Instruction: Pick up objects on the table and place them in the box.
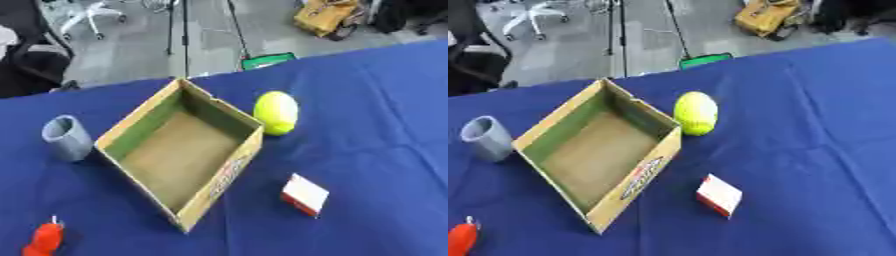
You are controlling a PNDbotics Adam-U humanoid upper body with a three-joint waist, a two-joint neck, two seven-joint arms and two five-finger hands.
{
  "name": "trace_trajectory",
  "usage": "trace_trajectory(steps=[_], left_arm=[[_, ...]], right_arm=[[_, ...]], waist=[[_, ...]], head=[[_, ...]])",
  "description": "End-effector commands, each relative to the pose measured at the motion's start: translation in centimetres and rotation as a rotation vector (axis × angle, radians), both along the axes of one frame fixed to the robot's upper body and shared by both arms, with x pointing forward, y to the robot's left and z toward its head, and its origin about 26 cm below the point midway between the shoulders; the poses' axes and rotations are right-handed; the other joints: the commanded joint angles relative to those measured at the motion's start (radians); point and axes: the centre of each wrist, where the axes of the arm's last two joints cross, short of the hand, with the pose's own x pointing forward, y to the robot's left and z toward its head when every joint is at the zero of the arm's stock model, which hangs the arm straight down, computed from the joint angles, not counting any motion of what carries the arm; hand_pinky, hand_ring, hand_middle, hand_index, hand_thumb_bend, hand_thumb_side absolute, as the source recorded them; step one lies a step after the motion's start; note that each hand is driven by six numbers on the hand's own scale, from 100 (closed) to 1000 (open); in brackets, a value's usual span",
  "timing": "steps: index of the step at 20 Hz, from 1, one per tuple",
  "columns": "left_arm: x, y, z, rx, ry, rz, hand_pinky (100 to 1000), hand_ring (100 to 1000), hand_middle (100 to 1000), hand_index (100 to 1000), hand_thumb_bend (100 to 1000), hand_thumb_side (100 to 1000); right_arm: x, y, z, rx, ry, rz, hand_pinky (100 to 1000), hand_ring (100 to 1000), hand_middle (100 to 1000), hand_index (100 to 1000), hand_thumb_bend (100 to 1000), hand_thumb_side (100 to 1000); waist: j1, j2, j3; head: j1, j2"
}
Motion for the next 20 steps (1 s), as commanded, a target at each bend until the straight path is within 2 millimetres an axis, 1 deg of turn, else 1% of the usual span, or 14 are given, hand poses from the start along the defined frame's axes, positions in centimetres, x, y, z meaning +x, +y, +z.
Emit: trace_trajectory(steps=[1, 9, 12, 15, 20], left_arm=[[-0.38, 0.48, 0.76, 0.025, -0.024, 0.019, 919, 902, 946, 1000, 100, 1000], [-0.41, 0.56, 0.78, 0.031, -0.023, 0.021, 921, 902, 946, 1000, 100, 1000], [-0.42, 0.58, 0.76, 0.033, -0.023, 0.021, 923, 905, 948, 1000, 100, 1000], [-0.43, 0.59, 0.73, 0.037, -0.020, 0.023, 924, 905, 948, 1000, 100, 1000], [-0.42, 0.55, 0.76, 0.047, -0.014, 0.021, 924, 905, 948, 1000, 100, 1000]], right_arm=[[-0.62, -0.28, 1.23, -0.039, -0.033, -0.024, 816, 832, 805, 830, 100, 1000], [-0.64, -0.32, 1.18, -0.038, -0.030, -0.030, 816, 832, 805, 830, 100, 1000], [-0.62, -0.28, 1.19, -0.038, -0.030, -0.029, 815, 833, 807, 830, 100, 1000], [-0.57, -0.11, 1.31, -0.045, -0.029, -0.024, 818, 837, 810, 833, 100, 1000], [-0.33, 0.67, 1.07, -0.099, 0.012, -0.024, 829, 850, 819, 842, 100, 1000]], waist=[[-0.007, -0.014, -0.001], [-0.009, -0.010, -0.002], [-0.010, -0.010, -0.001], [-0.013, -0.010, 0.000], [-0.021, -0.013, 0.001]], head=[[-0.007, -0.019], [-0.019, -0.032], [-0.046, -0.033], [-0.060, -0.027], [-0.056, -0.011]])
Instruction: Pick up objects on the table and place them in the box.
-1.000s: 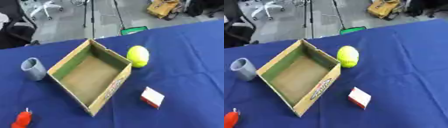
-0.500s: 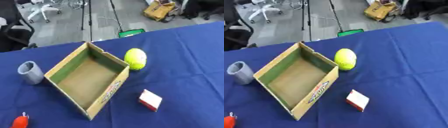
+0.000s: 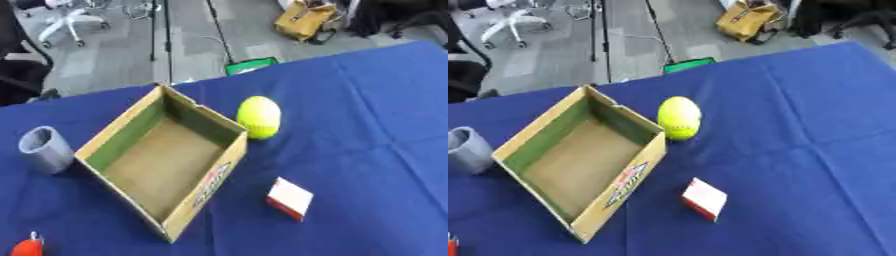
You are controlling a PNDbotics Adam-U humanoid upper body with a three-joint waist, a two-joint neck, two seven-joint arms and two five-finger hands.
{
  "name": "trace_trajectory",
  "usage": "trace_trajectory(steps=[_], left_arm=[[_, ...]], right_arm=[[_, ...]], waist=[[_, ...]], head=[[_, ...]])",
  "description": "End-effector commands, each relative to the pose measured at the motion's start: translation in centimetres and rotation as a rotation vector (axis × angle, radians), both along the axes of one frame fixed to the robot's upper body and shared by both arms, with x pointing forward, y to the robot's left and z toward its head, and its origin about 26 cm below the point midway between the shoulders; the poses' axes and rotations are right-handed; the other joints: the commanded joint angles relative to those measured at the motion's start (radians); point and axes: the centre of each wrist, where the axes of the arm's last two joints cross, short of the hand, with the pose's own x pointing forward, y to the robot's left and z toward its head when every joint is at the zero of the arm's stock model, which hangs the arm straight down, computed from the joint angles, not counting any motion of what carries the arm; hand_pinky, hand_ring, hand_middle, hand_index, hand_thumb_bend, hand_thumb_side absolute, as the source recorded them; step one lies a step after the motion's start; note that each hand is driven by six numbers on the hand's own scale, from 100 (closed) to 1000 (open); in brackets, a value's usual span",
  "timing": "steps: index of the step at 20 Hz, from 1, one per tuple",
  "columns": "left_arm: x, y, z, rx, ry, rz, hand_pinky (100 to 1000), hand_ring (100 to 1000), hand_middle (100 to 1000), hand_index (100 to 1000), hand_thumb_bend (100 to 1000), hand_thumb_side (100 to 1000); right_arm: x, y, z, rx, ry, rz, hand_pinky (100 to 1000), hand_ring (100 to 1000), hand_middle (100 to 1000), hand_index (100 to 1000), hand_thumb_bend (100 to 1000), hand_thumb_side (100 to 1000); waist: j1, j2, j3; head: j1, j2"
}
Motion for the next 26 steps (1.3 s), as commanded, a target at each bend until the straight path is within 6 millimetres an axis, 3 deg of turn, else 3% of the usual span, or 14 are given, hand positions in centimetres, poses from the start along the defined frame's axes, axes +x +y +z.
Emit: trace_trajectory(steps=[1, 10, 13, 17, 26], left_arm=[[-0.4, 0.4, 1.0, 0.047, -0.020, 0.012, 924, 905, 948, 1000, 100, 1000], [-0.4, 0.4, 1.1, 0.067, -0.010, 0.005, 925, 905, 947, 1000, 100, 1000], [-0.4, 0.4, 1.1, 0.071, -0.007, 0.004, 925, 904, 947, 1000, 100, 1000], [-0.4, 0.4, 1.2, 0.079, -0.004, 0.002, 925, 904, 947, 1000, 100, 1000], [-0.4, 0.3, 1.2, 0.109, 0.016, -0.013, 925, 904, 945, 1000, 100, 1000]], right_arm=[[-0.3, 0.6, 1.0, -0.093, 0.016, -0.029, 829, 850, 819, 842, 100, 1000], [-0.3, 1.6, 1.9, -0.218, 0.324, -0.169, 825, 848, 819, 851, 122, 1000], [-0.2, 2.0, 2.2, -0.270, 0.469, -0.198, 820, 847, 823, 857, 229, 1000], [-0.2, 2.4, 2.6, -0.310, 0.649, -0.239, 823, 844, 816, 867, 288, 1000], [0.0, 3.4, 0.5, -0.423, 1.089, -0.355, 860, 863, 821, 893, 339, 1000]], waist=[[-0.012, -0.016, 0.002], [-0.026, -0.017, 0.005], [-0.028, -0.017, 0.009], [-0.031, -0.018, 0.010], [-0.050, -0.024, 0.006]], head=[[0.003, 0.007], [0.016, 0.020], [0.020, 0.026], [0.018, 0.031], [0.008, 0.031]])
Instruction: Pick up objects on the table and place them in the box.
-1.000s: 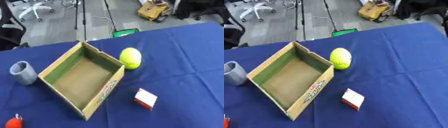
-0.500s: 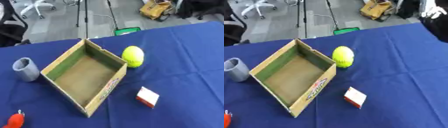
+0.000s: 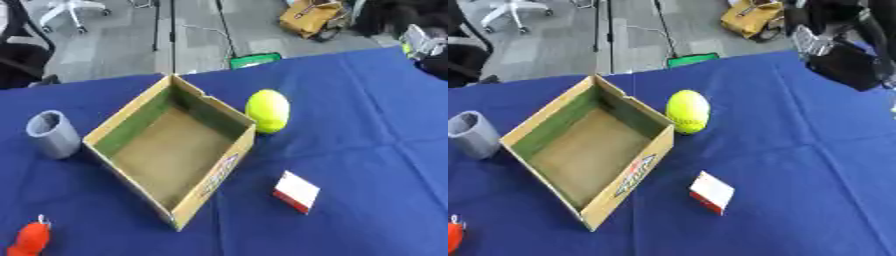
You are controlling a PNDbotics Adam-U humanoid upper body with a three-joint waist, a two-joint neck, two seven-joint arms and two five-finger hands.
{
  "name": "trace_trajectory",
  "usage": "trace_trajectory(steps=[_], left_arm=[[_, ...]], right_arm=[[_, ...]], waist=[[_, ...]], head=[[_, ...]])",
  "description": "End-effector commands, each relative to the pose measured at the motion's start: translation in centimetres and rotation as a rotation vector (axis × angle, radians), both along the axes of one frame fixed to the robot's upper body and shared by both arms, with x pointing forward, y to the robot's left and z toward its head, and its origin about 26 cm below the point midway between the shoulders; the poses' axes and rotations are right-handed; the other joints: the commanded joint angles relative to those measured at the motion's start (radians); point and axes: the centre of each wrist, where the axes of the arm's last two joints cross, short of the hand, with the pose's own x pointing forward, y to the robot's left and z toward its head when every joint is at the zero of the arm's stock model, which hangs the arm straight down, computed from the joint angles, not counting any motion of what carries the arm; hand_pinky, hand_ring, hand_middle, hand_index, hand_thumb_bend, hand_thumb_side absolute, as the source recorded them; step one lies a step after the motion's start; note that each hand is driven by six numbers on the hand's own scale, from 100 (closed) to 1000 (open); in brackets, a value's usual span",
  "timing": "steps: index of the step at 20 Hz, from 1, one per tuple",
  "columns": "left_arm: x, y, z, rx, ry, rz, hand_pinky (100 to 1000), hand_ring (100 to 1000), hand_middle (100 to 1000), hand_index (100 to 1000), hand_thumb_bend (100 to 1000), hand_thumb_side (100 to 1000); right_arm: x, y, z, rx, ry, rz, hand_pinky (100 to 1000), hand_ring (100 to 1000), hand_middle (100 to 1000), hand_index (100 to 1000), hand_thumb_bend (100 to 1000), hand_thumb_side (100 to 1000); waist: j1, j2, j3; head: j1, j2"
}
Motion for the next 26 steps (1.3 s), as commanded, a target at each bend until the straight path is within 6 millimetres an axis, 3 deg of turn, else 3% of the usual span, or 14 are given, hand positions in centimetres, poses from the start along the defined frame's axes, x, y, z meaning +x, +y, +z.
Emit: trace_trajectory(steps=[1, 8, 11, 16, 19, 26], left_arm=[[-0.3, 0.2, 0.9, 0.050, -0.013, -0.003, 926, 904, 945, 1000, 100, 1000], [-0.3, 0.0, 0.9, 0.074, 0.005, -0.024, 925, 903, 944, 1000, 100, 1000], [-0.3, -0.1, 0.8, 0.074, 0.010, -0.031, 926, 902, 940, 996, 100, 1000], [-0.3, -0.2, 0.7, 0.084, 0.025, -0.041, 926, 903, 940, 993, 100, 1000], [-0.3, -0.2, 0.7, 0.083, 0.025, -0.043, 926, 908, 939, 990, 100, 1000], [-0.3, -0.3, 0.4, 0.068, 0.029, -0.049, 926, 910, 937, 986, 100, 1000]], right_arm=[[-0.4, 0.3, 0.2, -0.067, 0.138, -0.027, 862, 865, 822, 893, 344, 991], [-0.5, 1.2, -1.2, -0.122, 0.491, -0.054, 884, 898, 836, 919, 420, 907], [-0.5, 1.5, -1.5, -0.087, 0.578, -0.060, 902, 920, 852, 933, 489, 879], [-0.5, 2.1, -2.4, -0.035, 0.733, -0.092, 907, 931, 854, 936, 499, 843], [-0.4, 2.4, -3.2, 0.002, 0.828, -0.118, 932, 963, 886, 945, 573, 786], [0.2, 4.1, -4.0, 0.046, 0.940, -0.114, 946, 980, 909, 958, 559, 765]], waist=[[-0.009, -0.020, -0.001], [-0.028, -0.022, 0.003], [-0.032, -0.021, 0.002], [-0.037, -0.022, 0.003], [-0.040, -0.023, 0.006], [-0.042, -0.024, 0.005]], head=[[-0.005, 0.005], [-0.023, 0.002], [-0.024, -0.001], [-0.027, 0.002], [-0.032, 0.003], [-0.039, 0.007]])
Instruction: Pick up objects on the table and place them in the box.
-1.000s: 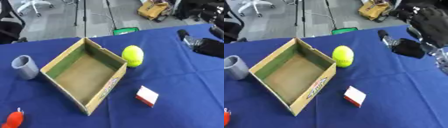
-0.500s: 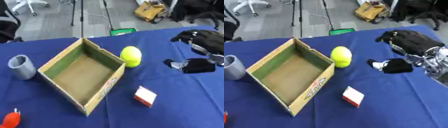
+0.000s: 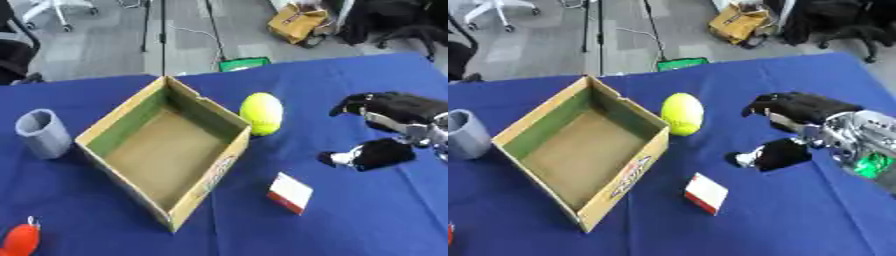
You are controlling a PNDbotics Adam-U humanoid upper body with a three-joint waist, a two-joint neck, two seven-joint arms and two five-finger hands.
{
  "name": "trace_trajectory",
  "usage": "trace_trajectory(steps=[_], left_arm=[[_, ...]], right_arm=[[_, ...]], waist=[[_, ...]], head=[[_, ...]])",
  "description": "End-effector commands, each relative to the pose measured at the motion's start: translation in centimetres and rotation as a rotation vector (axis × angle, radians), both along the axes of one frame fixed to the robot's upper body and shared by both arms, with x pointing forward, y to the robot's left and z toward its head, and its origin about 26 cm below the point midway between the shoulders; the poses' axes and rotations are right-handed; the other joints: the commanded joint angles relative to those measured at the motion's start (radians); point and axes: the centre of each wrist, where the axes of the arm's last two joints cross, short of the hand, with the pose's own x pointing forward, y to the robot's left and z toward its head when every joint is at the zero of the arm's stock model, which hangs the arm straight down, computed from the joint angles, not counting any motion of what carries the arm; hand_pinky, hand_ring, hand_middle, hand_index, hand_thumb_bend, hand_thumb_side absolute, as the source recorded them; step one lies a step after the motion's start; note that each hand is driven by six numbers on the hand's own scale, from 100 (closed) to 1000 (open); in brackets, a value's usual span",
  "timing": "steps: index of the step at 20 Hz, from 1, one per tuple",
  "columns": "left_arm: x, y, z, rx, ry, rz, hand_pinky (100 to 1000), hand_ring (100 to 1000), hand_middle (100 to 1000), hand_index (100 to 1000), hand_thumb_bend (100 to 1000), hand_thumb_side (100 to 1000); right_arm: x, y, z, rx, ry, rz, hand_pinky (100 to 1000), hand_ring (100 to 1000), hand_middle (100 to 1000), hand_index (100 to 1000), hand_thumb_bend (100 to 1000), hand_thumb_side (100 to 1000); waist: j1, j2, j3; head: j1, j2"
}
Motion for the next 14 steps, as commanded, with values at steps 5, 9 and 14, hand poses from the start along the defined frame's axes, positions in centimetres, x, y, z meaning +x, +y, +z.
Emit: trace_trajectory(steps=[5, 9, 14], left_arm=[[-0.3, 0.2, 0.5, 0.000, -0.020, 0.004, 927, 911, 937, 986, 100, 1000], [-0.3, 0.2, 0.5, -0.009, -0.023, 0.009, 927, 911, 935, 985, 100, 1000], [-0.3, 0.0, 0.3, -0.022, -0.022, 0.008, 927, 910, 926, 982, 100, 1000]], right_arm=[[0.6, 1.0, -0.2, 0.032, 0.064, -0.019, 950, 985, 911, 973, 552, 742], [0.8, 1.3, -0.9, 0.048, 0.073, -0.022, 952, 985, 906, 967, 562, 741], [0.9, 1.9, -2.1, 0.087, 0.082, -0.011, 956, 990, 906, 962, 572, 736]], waist=[[-0.003, -0.014, -0.013], [-0.006, -0.010, -0.024], [-0.006, -0.005, -0.031]], head=[[0.000, 0.003], [0.003, 0.002], [0.007, 0.000]])
